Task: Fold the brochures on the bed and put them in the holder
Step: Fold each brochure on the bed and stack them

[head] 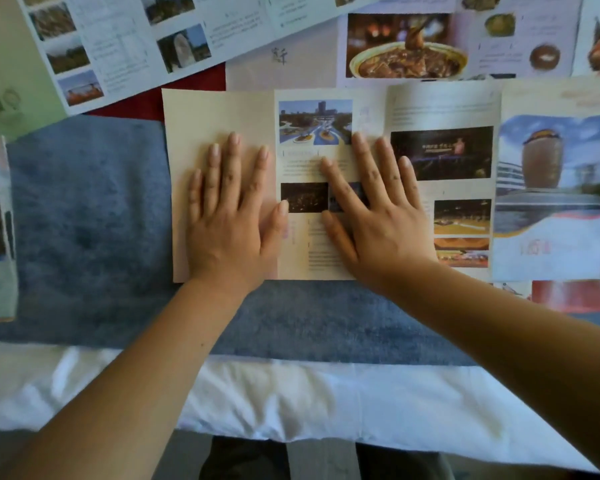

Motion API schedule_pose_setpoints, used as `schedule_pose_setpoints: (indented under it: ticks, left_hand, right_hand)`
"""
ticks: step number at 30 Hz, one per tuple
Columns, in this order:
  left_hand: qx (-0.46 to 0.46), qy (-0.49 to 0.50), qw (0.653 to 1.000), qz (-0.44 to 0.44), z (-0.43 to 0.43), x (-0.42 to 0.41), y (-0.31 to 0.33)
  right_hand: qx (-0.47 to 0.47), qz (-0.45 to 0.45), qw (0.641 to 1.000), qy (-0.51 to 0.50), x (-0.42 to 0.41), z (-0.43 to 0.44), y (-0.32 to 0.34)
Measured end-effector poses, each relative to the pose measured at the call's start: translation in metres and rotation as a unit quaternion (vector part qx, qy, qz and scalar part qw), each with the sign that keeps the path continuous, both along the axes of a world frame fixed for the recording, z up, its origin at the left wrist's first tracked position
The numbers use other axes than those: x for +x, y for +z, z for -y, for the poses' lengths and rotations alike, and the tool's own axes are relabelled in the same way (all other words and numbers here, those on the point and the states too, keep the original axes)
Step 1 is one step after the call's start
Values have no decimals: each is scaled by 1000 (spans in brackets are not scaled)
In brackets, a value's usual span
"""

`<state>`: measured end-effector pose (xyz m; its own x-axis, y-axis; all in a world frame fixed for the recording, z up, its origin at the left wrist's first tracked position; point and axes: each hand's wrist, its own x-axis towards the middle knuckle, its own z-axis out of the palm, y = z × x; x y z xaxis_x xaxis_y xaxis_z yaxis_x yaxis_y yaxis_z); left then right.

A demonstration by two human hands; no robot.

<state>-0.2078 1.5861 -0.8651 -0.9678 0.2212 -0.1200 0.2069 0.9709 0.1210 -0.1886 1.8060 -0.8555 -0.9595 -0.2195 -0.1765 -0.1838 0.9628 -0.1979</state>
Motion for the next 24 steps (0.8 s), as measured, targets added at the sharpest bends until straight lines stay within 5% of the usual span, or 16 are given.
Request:
schedule_pose_setpoints:
  ticks: [11,24]
  left_hand:
    - [-28,54,998,5,91,8,2]
    - [-2,54,998,-29,110,11,-9]
  right_hand:
    - [-10,13,994,106,-18,62,-3]
    - [30,-38,996,77,-27,42,-9]
